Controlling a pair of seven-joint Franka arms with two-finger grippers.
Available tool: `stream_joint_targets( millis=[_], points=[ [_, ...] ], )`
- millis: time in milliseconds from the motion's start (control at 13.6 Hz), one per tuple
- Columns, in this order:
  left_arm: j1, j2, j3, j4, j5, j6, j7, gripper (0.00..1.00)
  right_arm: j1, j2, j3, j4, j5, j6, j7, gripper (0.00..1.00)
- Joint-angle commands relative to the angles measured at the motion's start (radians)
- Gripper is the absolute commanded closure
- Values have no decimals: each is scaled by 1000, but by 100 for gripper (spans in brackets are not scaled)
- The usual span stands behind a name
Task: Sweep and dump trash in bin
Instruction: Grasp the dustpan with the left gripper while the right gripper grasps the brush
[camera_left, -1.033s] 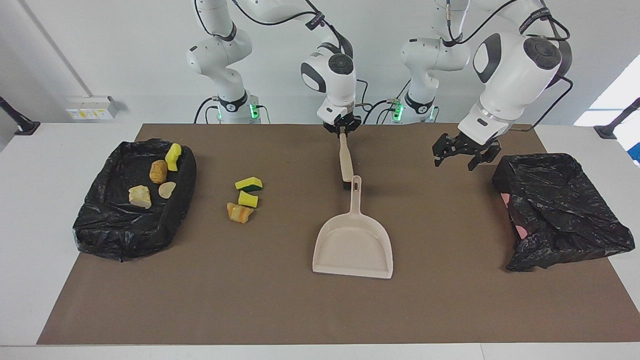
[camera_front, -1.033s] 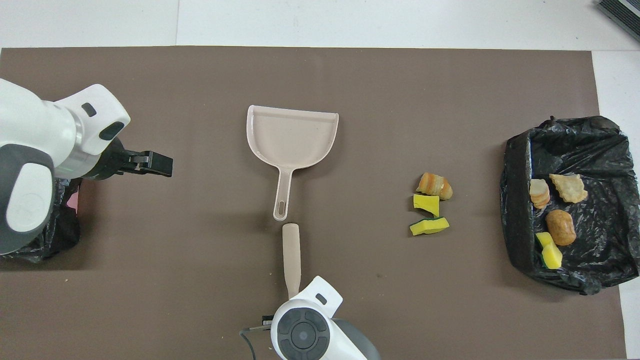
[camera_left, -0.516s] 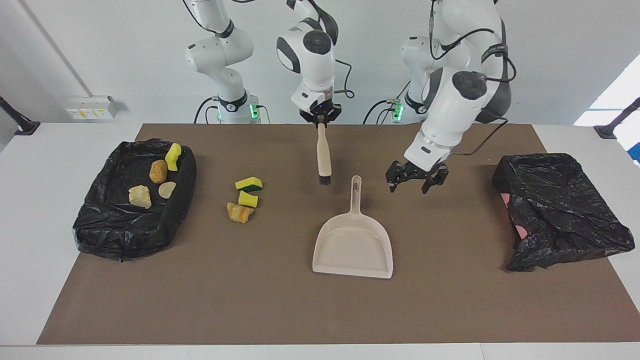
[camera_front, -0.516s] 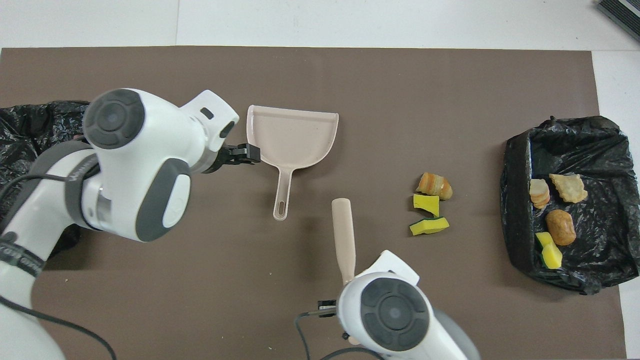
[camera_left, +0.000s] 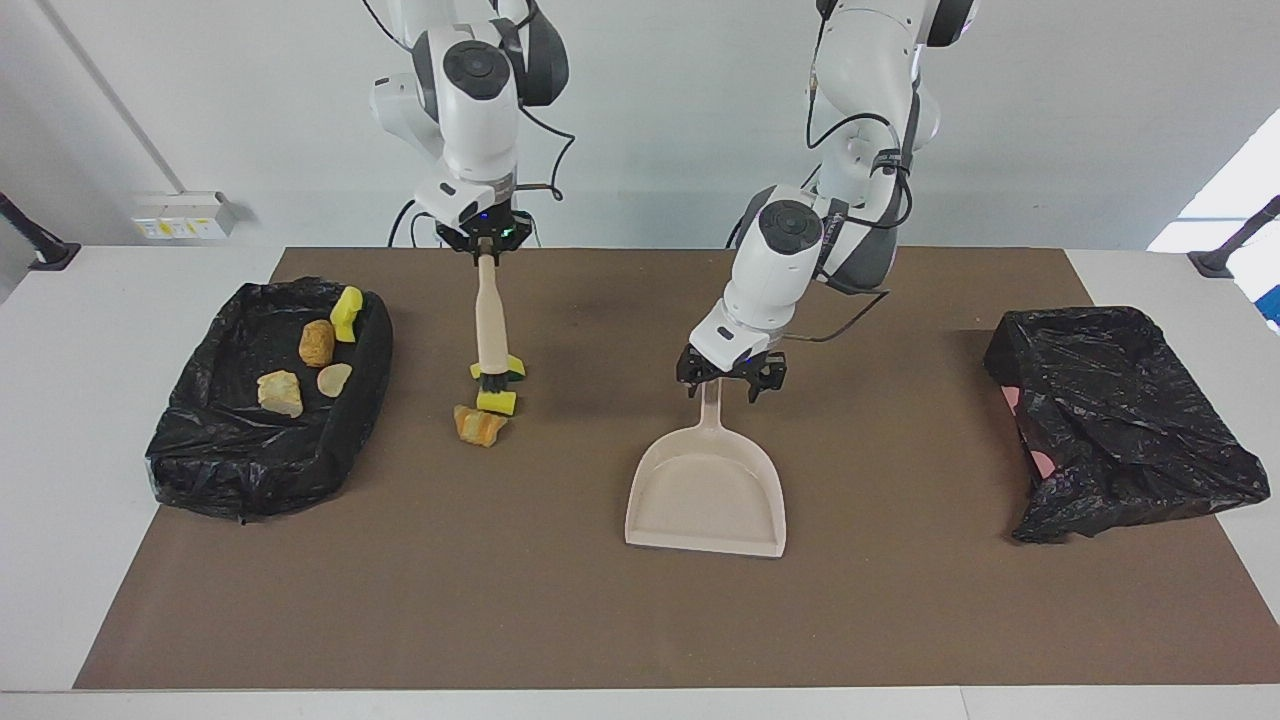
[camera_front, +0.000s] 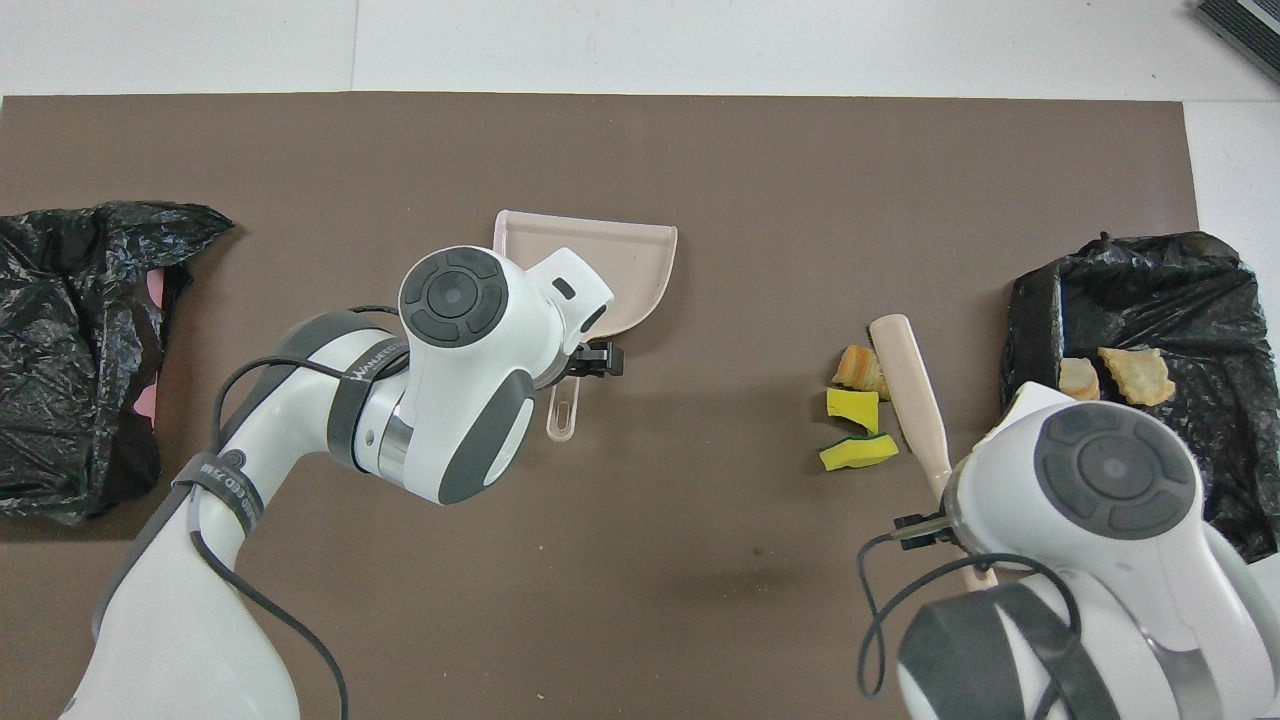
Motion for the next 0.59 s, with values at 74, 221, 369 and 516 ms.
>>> stream_joint_targets(
  millis=[74, 221, 369, 516],
  points=[
    [-46, 21, 21, -4, 9, 4, -34, 0, -114, 104, 21, -4, -69, 80, -73, 100],
    [-45, 21, 21, -4, 9, -2, -37, 29, -125, 130, 21, -20, -66, 126, -58, 100],
    [-46, 21, 21, -15, 13, -14, -34, 50, -122, 136, 21, -46, -51, 132, -34, 100],
    [-45, 18, 21, -10, 47, -63, -31, 74, -127, 149, 21, -90, -16, 175, 11, 100]
  ],
)
